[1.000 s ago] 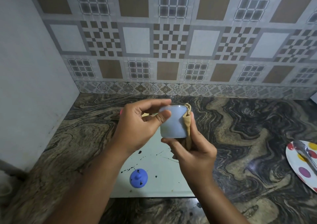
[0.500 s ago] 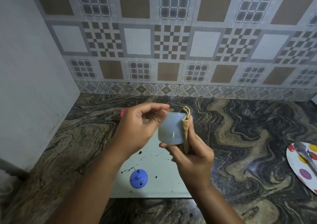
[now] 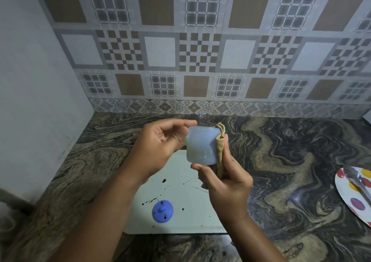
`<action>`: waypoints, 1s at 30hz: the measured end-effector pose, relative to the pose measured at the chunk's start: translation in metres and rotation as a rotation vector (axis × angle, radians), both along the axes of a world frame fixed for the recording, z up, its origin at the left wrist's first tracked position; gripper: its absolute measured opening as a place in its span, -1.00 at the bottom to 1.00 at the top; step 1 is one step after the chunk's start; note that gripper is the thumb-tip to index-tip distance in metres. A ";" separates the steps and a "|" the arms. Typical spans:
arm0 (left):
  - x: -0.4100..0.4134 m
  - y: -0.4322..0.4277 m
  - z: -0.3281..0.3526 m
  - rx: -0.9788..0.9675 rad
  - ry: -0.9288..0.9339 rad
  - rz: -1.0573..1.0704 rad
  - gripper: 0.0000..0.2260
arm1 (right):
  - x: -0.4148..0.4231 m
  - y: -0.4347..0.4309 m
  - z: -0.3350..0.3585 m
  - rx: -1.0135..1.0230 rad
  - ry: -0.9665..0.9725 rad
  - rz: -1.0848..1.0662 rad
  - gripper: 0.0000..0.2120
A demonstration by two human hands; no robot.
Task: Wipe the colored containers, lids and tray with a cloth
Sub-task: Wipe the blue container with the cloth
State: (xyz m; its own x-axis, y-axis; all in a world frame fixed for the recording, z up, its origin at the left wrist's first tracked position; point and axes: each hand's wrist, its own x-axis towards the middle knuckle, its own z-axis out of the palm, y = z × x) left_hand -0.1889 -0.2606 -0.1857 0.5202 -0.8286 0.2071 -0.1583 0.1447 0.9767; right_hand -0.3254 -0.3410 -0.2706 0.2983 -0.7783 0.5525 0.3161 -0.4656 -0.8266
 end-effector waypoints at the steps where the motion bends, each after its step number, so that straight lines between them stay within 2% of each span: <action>1: 0.001 0.000 -0.001 0.019 0.045 -0.016 -0.82 | 0.001 -0.001 0.002 0.036 -0.002 0.021 -0.27; 2: 0.001 0.000 0.000 0.028 0.067 -0.027 -0.82 | 0.001 -0.002 0.003 -0.003 0.002 0.021 -0.27; 4: 0.003 -0.001 0.001 0.025 0.047 -0.012 -0.88 | 0.000 -0.002 0.003 -0.218 0.052 -0.025 -0.26; 6: 0.003 -0.001 0.001 0.040 -0.085 0.041 -0.87 | 0.000 -0.004 0.002 -0.408 0.138 -0.091 -0.29; 8: -0.001 -0.001 0.001 0.077 -0.245 0.121 -0.84 | -0.001 -0.008 0.005 -0.483 0.189 -0.121 -0.31; 11: -0.006 0.000 0.004 0.054 -0.319 0.152 -0.86 | -0.001 -0.004 0.004 -0.401 0.123 -0.086 -0.25; 14: -0.004 0.001 0.004 0.014 -0.076 0.048 -0.79 | -0.002 -0.001 0.008 -0.241 0.041 -0.051 -0.23; 17: -0.002 -0.001 0.004 0.014 0.090 0.019 -0.83 | -0.001 0.000 0.010 -0.214 0.039 -0.021 -0.26; 19: -0.002 -0.002 0.004 0.008 0.027 0.073 -0.93 | -0.002 0.000 0.010 -0.316 0.091 -0.043 -0.27; 21: -0.004 -0.003 0.001 0.036 -0.208 0.154 -0.94 | -0.002 -0.002 0.008 -0.463 0.199 -0.107 -0.31; 23: -0.010 -0.004 0.000 0.042 -0.380 0.212 -0.92 | -0.001 -0.004 0.007 -0.514 0.244 -0.125 -0.33; 25: -0.013 -0.003 0.000 0.036 -0.340 0.183 -0.83 | 0.000 -0.004 0.007 -0.492 0.221 -0.119 -0.31; 28: -0.003 0.000 -0.002 0.035 -0.120 0.083 -0.80 | -0.002 -0.007 0.006 -0.449 0.200 -0.101 -0.26; 30: 0.004 0.000 -0.006 0.055 -0.185 0.124 -0.89 | -0.001 -0.008 0.005 -0.447 0.240 -0.090 -0.27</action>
State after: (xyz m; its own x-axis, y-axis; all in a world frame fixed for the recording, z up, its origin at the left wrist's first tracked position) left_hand -0.1852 -0.2603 -0.1922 0.5759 -0.7736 0.2644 -0.3488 0.0600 0.9353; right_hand -0.3263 -0.3487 -0.2656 0.4003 -0.5097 0.7616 0.0848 -0.8069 -0.5846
